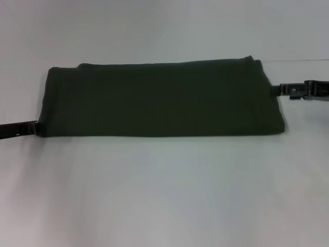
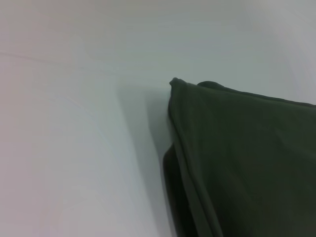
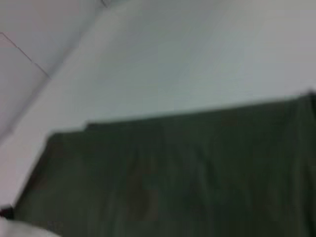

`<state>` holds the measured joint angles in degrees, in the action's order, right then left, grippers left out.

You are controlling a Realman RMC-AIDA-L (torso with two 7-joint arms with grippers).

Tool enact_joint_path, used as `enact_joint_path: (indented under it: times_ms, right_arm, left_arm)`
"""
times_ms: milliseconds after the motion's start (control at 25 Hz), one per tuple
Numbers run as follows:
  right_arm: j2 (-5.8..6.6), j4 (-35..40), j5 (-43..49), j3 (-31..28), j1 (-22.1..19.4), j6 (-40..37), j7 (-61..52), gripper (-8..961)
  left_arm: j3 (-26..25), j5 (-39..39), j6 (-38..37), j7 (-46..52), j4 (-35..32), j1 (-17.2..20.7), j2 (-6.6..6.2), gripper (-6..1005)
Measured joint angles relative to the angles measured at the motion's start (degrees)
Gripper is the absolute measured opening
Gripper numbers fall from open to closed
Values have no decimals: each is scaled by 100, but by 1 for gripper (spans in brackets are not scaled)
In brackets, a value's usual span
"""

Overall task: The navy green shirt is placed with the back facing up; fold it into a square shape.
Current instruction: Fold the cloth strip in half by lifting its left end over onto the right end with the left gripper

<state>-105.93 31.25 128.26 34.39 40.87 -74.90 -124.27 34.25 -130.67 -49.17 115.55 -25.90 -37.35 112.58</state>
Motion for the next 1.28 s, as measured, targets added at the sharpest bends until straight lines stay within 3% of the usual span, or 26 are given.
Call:
enact_joint_path:
  times_ms: [120, 280, 680, 1280]
  right_arm:
    - [134, -1, 537, 253, 221, -64, -715, 942]
    - [154, 4, 1041, 493, 395, 21, -1175, 942]
    - [-55, -98, 1367, 752, 509, 535, -1276, 935]
    - [-273, -329, 1377, 1022, 568, 1159, -1193, 909]
  left_arm:
    - [37, 1, -63, 85, 2, -21, -22, 51]
    - [40, 1, -129, 211, -20, -27, -30, 51]
    - [38, -3, -210, 210, -30, -37, -35, 52]
    - [47, -2, -225, 195, -29, -73, -35, 51]
